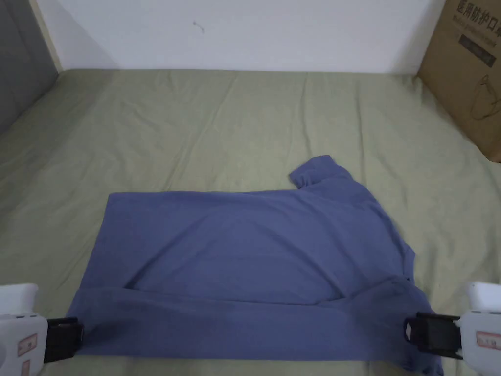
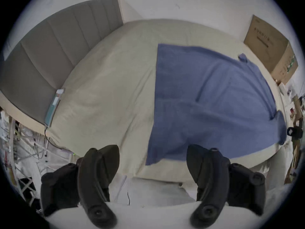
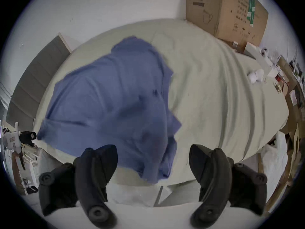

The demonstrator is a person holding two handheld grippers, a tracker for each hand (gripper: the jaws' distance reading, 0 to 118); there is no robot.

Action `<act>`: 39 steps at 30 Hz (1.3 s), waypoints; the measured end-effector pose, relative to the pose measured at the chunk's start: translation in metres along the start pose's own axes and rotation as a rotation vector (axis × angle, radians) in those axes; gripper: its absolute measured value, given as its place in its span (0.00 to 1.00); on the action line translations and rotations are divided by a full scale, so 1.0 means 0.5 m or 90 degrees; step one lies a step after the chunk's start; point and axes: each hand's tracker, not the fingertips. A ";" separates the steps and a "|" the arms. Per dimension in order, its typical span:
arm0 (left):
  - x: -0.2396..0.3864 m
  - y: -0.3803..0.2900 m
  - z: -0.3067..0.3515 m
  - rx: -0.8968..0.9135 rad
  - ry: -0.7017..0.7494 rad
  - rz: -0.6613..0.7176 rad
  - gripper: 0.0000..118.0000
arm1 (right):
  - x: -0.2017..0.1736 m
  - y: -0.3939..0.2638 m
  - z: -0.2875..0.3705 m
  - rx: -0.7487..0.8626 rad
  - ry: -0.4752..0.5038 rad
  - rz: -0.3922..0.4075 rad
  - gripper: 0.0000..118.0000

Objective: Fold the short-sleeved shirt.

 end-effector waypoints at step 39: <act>0.218 0.269 -0.196 -0.034 -0.090 -0.029 0.00 | -0.068 0.540 -0.481 -0.031 -0.019 0.094 0.01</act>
